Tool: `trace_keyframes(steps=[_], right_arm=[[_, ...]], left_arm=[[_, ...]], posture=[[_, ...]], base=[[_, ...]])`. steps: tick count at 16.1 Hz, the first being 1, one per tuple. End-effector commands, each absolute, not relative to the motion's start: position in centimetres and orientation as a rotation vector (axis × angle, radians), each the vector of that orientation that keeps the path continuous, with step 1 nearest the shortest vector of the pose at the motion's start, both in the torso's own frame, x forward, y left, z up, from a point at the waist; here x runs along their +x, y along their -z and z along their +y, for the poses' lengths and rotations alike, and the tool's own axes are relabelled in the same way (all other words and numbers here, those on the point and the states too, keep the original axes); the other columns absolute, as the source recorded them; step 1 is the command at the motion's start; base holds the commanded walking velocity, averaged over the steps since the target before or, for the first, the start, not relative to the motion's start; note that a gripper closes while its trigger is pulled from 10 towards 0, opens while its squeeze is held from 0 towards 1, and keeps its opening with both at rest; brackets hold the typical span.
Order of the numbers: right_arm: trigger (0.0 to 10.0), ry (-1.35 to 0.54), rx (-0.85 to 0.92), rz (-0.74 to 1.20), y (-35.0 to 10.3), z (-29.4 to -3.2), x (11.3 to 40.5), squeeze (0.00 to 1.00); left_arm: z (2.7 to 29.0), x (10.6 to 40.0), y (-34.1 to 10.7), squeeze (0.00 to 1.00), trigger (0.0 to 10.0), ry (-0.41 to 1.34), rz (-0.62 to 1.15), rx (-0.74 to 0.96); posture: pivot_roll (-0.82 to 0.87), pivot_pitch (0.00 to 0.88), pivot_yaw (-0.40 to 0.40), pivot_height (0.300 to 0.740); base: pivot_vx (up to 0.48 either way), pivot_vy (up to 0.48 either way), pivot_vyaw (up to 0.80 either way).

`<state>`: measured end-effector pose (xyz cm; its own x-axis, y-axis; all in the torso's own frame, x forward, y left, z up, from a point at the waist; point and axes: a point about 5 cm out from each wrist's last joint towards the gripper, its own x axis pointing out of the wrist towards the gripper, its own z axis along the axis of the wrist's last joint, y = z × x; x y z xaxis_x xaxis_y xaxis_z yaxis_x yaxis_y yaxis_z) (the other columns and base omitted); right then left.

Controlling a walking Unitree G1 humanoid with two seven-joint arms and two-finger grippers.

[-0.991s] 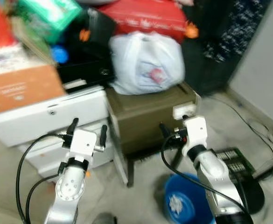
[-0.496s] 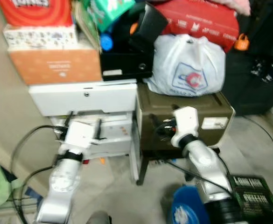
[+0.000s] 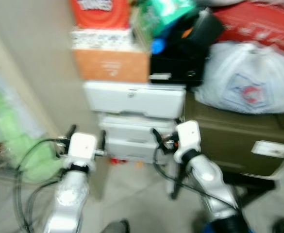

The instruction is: Clean up the room

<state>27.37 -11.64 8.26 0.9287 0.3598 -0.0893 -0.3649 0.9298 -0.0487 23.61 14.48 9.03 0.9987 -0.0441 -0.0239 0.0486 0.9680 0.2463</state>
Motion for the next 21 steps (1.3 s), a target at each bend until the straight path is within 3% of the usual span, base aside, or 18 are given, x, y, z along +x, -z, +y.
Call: trace_keyframes(steps=[1, 6, 21], right_arm=[[10.0, -0.347, -0.04, 0.068, -8.5, -11.9, 27.7, 0.0], [10.0, -0.338, -0.069, 0.067, -8.9, -13.0, 28.0, 0.0], [10.0, -0.329, -0.071, 0.037, -9.2, -12.6, 28.9, 0.0]], left_arm=[[15.1, 24.0, -8.9, 0.0, 10.0, 0.03, 0.023, 0.264], [15.2, 23.7, -9.4, 0.0, 10.0, 0.065, -0.017, 0.303], [14.4, 24.5, -10.0, 0.0, 10.0, 0.11, -0.047, 0.292]], posture=[[0.0, 0.0, -0.017, 0.74], [0.02, 0.0, -0.049, 0.74], [0.03, 0.0, -0.043, 0.74]], base=[[0.0, 0.0, 0.8], [0.0, 0.0, 0.8], [0.0, 0.0, 0.75]])
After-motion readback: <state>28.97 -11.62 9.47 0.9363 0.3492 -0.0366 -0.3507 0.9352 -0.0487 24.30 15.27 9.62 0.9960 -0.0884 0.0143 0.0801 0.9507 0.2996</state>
